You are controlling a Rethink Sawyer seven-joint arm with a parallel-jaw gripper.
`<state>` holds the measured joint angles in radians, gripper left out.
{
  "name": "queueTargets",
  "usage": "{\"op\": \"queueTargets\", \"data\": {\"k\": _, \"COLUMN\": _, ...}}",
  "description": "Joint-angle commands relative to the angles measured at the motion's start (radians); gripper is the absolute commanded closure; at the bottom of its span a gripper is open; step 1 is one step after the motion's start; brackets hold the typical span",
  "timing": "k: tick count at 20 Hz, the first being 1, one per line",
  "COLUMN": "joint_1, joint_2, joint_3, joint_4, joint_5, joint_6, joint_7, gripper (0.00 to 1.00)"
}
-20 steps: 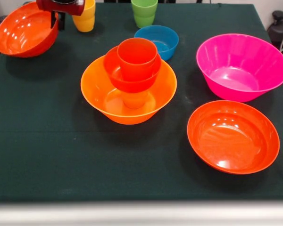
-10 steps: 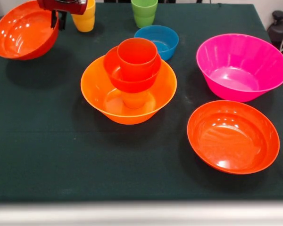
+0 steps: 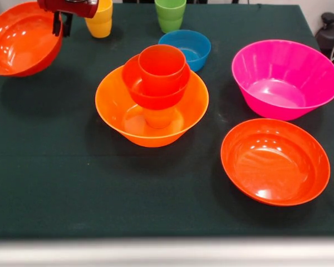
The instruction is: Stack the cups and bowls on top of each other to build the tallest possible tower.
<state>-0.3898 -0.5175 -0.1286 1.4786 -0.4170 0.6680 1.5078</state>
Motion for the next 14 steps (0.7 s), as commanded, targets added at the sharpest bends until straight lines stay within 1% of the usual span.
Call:
{"op": "queueTargets", "data": {"k": 1, "joint_1": 0.062, "joint_2": -0.019, "joint_3": 0.029, "joint_4": -0.087, "joint_5": -0.008, "joint_6": 0.128, "joint_7": 0.057, "gripper": 1.0}}
{"op": "queueTargets", "data": {"k": 7, "joint_1": 0.103, "joint_2": -0.042, "joint_3": 0.002, "joint_4": -0.099, "joint_5": 0.007, "joint_6": 0.173, "joint_7": 0.076, "gripper": 1.0}}
{"op": "queueTargets", "data": {"k": 14, "joint_1": 0.137, "joint_2": -0.053, "joint_3": -0.01, "joint_4": -0.118, "joint_5": 0.027, "joint_6": 0.228, "joint_7": 0.092, "gripper": 1.0}}
